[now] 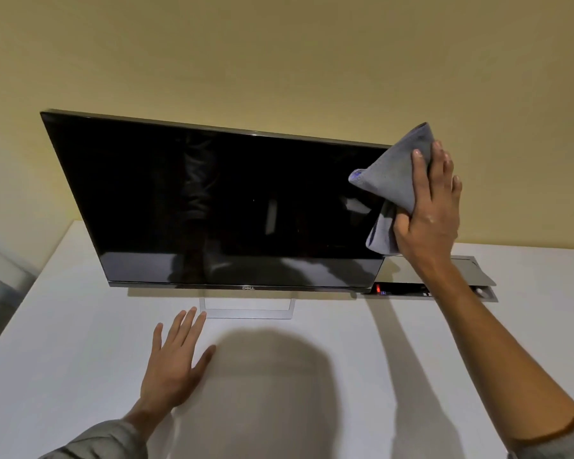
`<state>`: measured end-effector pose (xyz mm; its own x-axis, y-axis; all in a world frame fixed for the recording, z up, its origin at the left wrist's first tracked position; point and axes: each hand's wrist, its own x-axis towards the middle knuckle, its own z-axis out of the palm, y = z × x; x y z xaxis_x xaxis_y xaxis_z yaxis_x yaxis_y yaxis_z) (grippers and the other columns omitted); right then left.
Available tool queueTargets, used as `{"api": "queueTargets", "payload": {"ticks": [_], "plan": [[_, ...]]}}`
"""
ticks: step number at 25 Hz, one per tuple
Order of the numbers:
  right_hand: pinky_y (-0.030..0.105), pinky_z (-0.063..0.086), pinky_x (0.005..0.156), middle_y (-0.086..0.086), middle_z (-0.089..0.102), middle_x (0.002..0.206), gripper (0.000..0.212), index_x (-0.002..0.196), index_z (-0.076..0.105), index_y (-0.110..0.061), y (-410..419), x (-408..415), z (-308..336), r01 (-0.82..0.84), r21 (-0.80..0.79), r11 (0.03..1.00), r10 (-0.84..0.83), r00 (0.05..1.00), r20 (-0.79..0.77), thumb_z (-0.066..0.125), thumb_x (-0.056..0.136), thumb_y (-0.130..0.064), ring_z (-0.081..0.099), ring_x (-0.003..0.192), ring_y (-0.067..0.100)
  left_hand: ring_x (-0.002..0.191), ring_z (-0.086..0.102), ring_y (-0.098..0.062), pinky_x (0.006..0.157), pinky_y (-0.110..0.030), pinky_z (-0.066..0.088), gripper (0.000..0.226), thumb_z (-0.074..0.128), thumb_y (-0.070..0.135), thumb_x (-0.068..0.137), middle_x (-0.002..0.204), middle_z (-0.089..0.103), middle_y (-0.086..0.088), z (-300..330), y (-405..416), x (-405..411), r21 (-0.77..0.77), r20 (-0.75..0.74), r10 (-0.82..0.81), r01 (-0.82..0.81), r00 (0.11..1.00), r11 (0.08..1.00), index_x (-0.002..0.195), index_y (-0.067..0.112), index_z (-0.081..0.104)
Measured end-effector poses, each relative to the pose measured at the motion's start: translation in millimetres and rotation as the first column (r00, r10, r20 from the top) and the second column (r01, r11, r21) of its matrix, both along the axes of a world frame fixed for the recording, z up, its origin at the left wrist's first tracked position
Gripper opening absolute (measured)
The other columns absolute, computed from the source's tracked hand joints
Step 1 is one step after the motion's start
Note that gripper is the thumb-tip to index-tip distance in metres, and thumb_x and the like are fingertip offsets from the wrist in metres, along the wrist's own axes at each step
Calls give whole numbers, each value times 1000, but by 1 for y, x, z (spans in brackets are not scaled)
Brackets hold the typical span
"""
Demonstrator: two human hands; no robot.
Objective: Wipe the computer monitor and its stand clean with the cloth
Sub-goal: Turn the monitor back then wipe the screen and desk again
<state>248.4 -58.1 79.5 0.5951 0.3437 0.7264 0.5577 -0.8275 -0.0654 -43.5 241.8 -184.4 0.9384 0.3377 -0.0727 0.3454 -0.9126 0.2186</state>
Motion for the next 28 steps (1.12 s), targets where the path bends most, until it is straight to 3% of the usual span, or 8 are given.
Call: {"api": "queueTargets", "payload": {"ticks": [3,11,17,19,21,24,26,28], "plan": [[53,24,114,20,24,157,68,150,30,-7,-1,0,-5,-57,-13,998,58,998,39,40,82,-10,22,145,37,151,11,-17,121,-49,1,72,13,67,96,163,19,2,4,-1,0,-8,9,-6,6,1000,1000,154,27,25],[48,20,114,13,33,154,51,147,34,-9,37,-37,-89,-311,-338,888,333,943,8,37,99,-27,26,142,34,151,10,-17,121,-50,0,70,14,67,97,163,16,4,5,-1,-1,-19,15,1,-1,1000,1000,155,29,22],[38,8,118,1,25,158,82,151,28,-18,44,-72,-150,-474,-588,655,449,870,-202,61,79,2,22,144,26,151,11,-17,121,-51,0,73,5,69,95,163,15,4,6,-1,1,-12,-7,21,-21,1000,1000,155,30,20],[41,15,117,7,27,156,81,147,35,-13,45,-71,-134,-531,-509,678,503,839,-206,62,74,9,27,143,30,151,13,-19,121,-53,2,77,1,71,93,163,17,3,7,-1,1,-19,-6,26,-26,1000,999,154,30,21],[48,25,115,18,35,150,55,141,44,-5,48,-64,-96,-534,-260,805,517,845,-133,50,86,1,32,139,38,151,12,-19,121,-53,1,80,-3,73,91,163,16,3,9,-2,2,-26,-4,22,-22,1000,999,155,30,20],[45,20,119,25,37,147,51,136,50,2,51,-41,-26,-321,110,941,320,947,27,42,86,-6,30,139,42,151,12,-19,121,-54,3,80,-3,73,91,163,16,3,9,-4,2,-36,9,20,-20,1000,999,155,30,20],[52,10,118,25,35,149,58,139,49,-3,61,-27,0,-193,130,972,184,980,77,45,81,-4,24,141,43,151,12,-19,121,-54,2,80,-2,73,91,163,16,3,10,-4,2,-48,15,22,-21,1000,999,155,31,20],[57,5,116,23,33,151,60,141,49,-10,76,-26,1,-189,-2,982,188,979,81,46,81,-7,22,141,44,151,12,-19,121,-54,1,80,-1,74,90,163,16,3,9,-3,2,-52,12,18,-17,1000,999,154,32,19]]}}
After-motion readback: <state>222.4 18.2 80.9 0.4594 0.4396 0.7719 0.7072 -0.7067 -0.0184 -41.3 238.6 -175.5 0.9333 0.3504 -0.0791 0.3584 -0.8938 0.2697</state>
